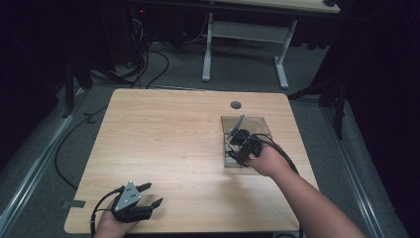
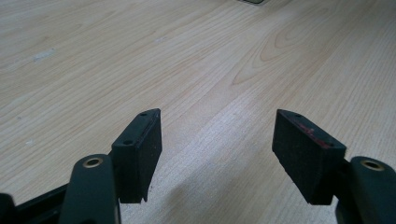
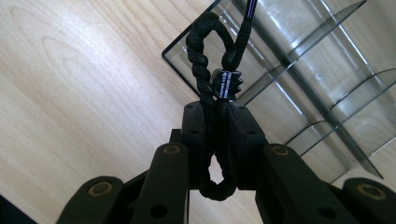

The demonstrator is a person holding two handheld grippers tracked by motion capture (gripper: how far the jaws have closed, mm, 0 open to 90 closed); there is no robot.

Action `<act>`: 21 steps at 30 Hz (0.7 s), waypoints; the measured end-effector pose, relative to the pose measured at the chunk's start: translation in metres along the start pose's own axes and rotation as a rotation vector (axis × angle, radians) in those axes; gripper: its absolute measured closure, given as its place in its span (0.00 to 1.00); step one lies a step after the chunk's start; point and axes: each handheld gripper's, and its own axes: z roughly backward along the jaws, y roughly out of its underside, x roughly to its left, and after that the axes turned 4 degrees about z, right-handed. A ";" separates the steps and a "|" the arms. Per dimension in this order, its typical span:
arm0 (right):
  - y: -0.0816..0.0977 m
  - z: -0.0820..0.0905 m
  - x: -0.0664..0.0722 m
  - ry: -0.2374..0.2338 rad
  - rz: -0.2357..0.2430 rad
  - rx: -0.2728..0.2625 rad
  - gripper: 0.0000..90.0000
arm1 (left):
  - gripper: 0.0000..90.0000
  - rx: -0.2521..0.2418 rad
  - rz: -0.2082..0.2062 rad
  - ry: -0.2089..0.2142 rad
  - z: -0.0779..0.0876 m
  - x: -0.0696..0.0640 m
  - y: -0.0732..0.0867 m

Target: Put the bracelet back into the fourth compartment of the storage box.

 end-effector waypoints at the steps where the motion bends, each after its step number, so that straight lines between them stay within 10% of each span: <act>1: -0.003 -0.001 -0.002 0.006 -0.002 0.001 0.87 | 0.37 0.000 0.001 0.001 0.000 0.000 0.000; 21: -0.028 -0.035 -0.018 0.018 0.030 0.065 0.87 | 0.37 0.006 0.003 0.006 0.000 0.000 0.000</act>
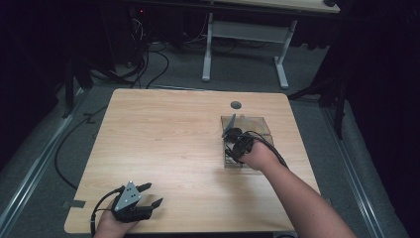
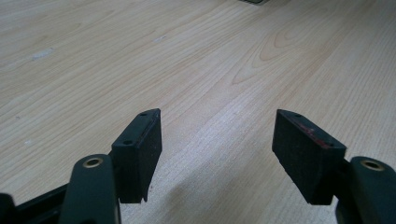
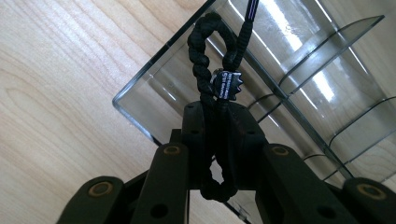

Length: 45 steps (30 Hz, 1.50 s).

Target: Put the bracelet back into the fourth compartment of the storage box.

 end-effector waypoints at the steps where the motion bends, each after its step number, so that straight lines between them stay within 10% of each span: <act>1: 0.000 0.001 0.004 -0.012 -0.072 0.022 0.87 | 0.37 0.000 -0.001 -0.001 0.000 0.000 0.000; 11: -0.004 -0.015 0.000 -0.006 -0.013 0.032 0.87 | 0.37 0.001 -0.002 0.001 0.000 0.000 0.000; 45: -0.006 -0.027 -0.001 -0.030 -0.034 0.037 0.84 | 0.37 0.000 -0.006 0.000 0.000 -0.001 0.000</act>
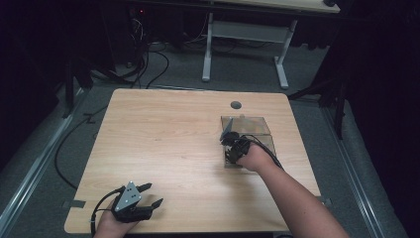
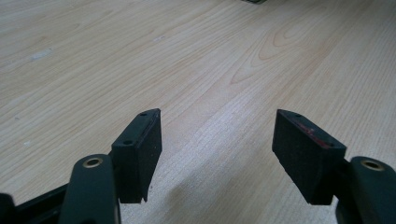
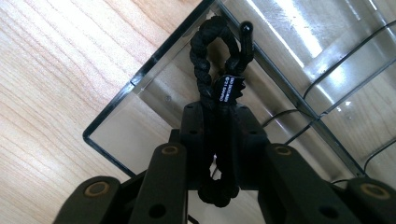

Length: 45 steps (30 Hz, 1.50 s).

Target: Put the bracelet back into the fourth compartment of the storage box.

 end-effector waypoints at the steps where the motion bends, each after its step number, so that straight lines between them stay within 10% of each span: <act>1: 0.000 0.000 0.000 0.004 -0.001 -0.001 0.82 | 0.37 0.000 0.000 0.000 0.000 0.000 0.000; 45: 0.020 0.041 -0.011 -0.051 -0.082 -0.123 0.67 | 0.37 0.003 0.001 -0.002 0.000 0.000 0.000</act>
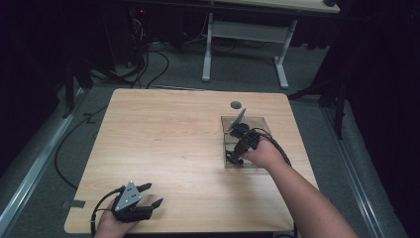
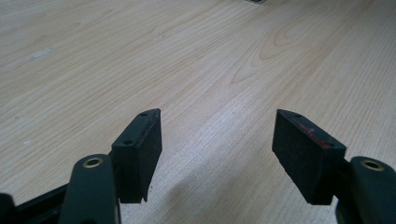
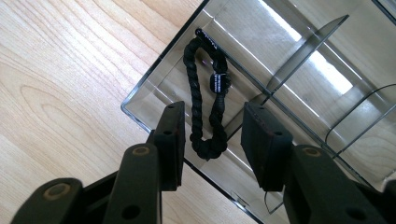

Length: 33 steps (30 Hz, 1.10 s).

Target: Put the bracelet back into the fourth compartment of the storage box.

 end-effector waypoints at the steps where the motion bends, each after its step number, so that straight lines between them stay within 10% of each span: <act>1: 0.000 0.000 0.000 -0.002 -0.005 0.001 0.66 | 0.37 -0.002 0.000 0.000 0.000 0.000 0.000; 33: 0.070 0.010 0.041 -0.003 0.004 -0.202 0.56 | 0.37 -0.022 0.006 -0.003 0.002 0.000 0.001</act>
